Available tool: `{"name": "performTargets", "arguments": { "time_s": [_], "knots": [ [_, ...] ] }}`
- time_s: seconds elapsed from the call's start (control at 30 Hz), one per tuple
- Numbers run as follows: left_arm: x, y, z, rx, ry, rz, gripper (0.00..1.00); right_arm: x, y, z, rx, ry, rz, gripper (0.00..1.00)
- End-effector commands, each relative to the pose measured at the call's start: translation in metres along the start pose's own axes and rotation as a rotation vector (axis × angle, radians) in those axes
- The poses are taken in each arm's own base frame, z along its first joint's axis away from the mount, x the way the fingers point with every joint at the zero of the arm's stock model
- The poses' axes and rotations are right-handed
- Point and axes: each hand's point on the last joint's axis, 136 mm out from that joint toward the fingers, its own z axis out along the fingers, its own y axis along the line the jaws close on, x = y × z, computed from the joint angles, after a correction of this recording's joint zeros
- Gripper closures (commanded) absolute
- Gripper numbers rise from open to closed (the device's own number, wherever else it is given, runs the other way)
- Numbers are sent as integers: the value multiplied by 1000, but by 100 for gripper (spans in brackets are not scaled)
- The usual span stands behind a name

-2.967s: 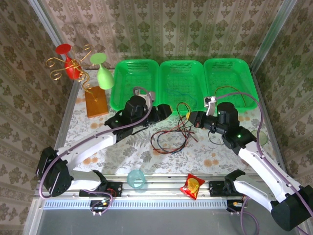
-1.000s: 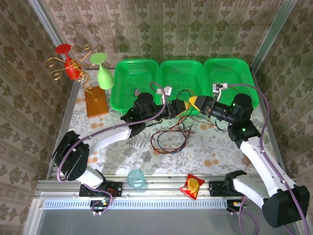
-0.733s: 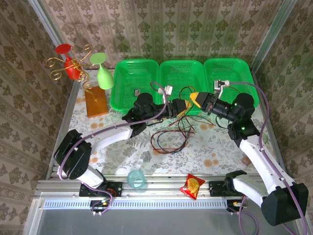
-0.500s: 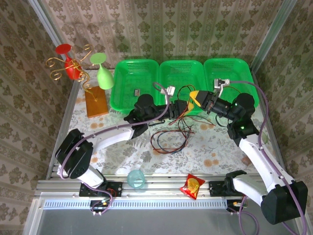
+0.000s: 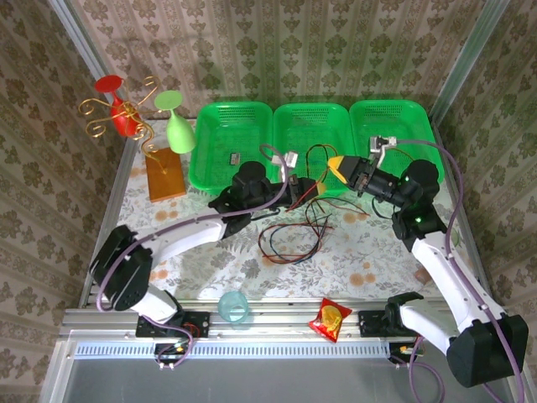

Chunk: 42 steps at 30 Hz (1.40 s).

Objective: Untangle the cables

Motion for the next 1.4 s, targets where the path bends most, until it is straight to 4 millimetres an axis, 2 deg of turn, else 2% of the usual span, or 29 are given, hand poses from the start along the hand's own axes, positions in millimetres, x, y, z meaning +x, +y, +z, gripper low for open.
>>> {"name": "performTargets", "arguments": {
  "time_s": [0.0, 0.27, 0.4, 0.7, 0.93, 1.1, 1.37],
  "knots": [
    [-11, 18, -32, -247, -56, 115, 100, -2, 15, -10, 6, -21, -74, 100],
    [-18, 57, -89, -559, -131, 133, 100, -13, -5, -26, 149, -91, -109, 100],
    [-25, 59, -121, -660, -173, 173, 100, -19, -10, -40, 237, -135, -149, 100],
    [-42, 32, -187, -863, -218, 336, 100, -18, -36, -74, 561, -122, -310, 100],
    [-51, 22, -221, -973, -275, 418, 100, -19, -43, -100, 721, -149, -400, 100],
    [-56, 11, -245, -1012, -337, 476, 100, -28, -41, -120, 827, -209, -452, 100],
    [-56, 6, -280, -1053, -436, 487, 100, -45, -45, -154, 987, -367, -463, 100]
  ]
}}
